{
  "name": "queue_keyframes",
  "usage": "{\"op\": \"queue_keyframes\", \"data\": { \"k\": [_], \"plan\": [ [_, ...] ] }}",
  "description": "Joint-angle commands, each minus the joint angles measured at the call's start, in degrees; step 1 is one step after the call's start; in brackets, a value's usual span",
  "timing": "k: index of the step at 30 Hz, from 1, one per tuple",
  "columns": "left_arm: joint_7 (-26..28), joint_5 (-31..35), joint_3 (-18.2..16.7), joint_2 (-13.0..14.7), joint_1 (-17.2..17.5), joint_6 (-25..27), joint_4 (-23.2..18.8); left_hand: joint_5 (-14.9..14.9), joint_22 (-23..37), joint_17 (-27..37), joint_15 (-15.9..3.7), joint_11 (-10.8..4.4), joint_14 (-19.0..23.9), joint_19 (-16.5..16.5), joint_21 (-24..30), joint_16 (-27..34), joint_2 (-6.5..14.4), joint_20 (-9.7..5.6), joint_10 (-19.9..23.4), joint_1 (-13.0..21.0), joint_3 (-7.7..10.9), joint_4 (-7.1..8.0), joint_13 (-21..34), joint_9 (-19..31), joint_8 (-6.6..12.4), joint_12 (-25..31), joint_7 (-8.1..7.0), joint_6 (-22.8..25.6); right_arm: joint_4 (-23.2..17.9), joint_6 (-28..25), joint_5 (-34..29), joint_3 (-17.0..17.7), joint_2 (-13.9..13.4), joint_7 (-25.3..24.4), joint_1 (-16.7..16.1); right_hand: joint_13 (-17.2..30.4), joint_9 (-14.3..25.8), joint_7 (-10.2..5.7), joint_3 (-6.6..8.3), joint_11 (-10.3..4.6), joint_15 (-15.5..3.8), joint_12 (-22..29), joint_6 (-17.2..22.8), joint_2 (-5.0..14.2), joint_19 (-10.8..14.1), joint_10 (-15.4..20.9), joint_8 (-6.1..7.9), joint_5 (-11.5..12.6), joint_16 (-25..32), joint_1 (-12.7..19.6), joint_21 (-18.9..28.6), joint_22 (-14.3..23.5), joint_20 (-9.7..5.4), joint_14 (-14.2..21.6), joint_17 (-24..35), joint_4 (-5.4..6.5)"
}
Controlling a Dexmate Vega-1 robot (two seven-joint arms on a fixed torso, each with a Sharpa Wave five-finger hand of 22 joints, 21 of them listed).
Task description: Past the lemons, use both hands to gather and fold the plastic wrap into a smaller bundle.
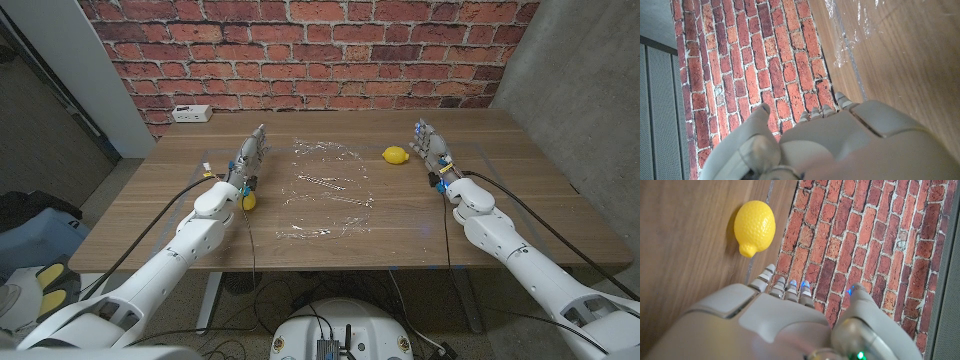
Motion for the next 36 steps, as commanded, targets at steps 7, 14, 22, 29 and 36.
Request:
{"op": "queue_keyframes", "data": {
  "k": [7, 14, 22, 29, 36],
  "plan": [
    [5.0, 5.9, 1.0, -0.2, -0.2, -3.3, -0.1, 0.2, 0.3, 0.2, 0.38, 0.23, -1.1, 0.5, 0.0, 0.9, 0.3, 5.47, -0.2, 0.8, 0.43, -0.97, 0.2, 0.2, 1.10, 1.1, -3.17, 2.0, -0.4, 0.5, -1.1, 0.2, -0.4, -1.0, -0.2, 0.1, 0.2, 0.04, 0.57, 1.59, 0.31, 0.4, 0.4, 0.32, 1.1, 0.7, 0.39, 0.4, 0.6, 0.9, 0.5, 0.2, -0.51, 0.1, 0.1, -0.40],
    [13.3, 15.7, 2.3, 1.4, 0.9, -4.3, -3.7, -0.5, 0.7, 0.4, 5.56, 0.87, 5.3, 3.3, 0.1, 1.5, 0.5, 11.39, 5.8, 1.8, 1.26, -2.83, 0.4, 0.3, 1.46, 2.3, -3.99, 7.6, -3.2, -0.2, -1.5, 0.4, -1.5, -2.2, -1.5, 0.3, 0.3, -0.12, 0.27, 2.40, 2.37, 1.0, 2.0, 0.50, 1.9, 2.3, 0.92, 0.1, 1.7, 0.4, 0.8, 0.3, 3.94, 2.8, 0.4, -0.62],
    [19.7, 24.6, 3.2, 3.3, 2.0, -2.5, -8.0, -0.8, 0.9, 0.4, 6.10, 1.54, 7.5, 5.2, 0.5, 1.5, 0.9, 12.44, 9.4, 2.4, 2.00, -3.70, 0.5, 0.4, 2.11, 3.0, -2.72, 12.2, -6.5, -0.9, -4.5, 0.0, -3.3, -4.5, -2.6, 0.3, 0.3, -0.06, 0.91, 2.89, 2.52, 1.4, 2.9, 1.49, 2.7, 3.6, 1.12, 0.2, 2.2, 1.1, 1.1, 0.4, 4.09, 4.8, 0.5, -1.10],
    [22.2, 29.5, 3.5, 5.3, 3.4, 0.2, -12.2, -0.9, 0.9, 0.4, 6.09, 1.93, 8.3, 5.4, 0.4, 1.5, 0.9, 12.63, 10.3, 2.7, 2.31, -4.12, 0.6, 0.4, 2.17, 3.1, -2.50, 13.5, -9.4, -1.7, -6.6, -0.1, -4.9, -6.3, -3.9, 0.4, 0.3, -0.09, 1.40, 2.74, 2.53, 1.4, 3.1, 2.02, 2.8, 4.0, 1.11, 0.1, 2.2, 1.9, 1.1, 0.4, 4.08, 5.1, 0.5, -1.62],
    [23.9, 34.6, 3.9, 7.6, 4.8, 2.9, -16.5, -1.0, 0.9, 0.5, 6.12, 1.99, 8.6, 5.5, 0.3, 1.4, 0.9, 12.78, 11.0, 2.9, 2.52, -4.50, 0.6, 0.4, 2.09, 3.1, -2.39, 14.3, -13.2, -3.2, -9.4, -0.1, -6.9, -8.7, -5.6, 0.4, 0.3, -0.13, 1.94, 2.84, 2.49, 1.5, 3.4, 2.57, 2.8, 4.4, 1.14, 0.1, 2.2, 2.7, 1.1, 0.4, 4.01, 5.5, 0.5, -2.19]
  ]
}}
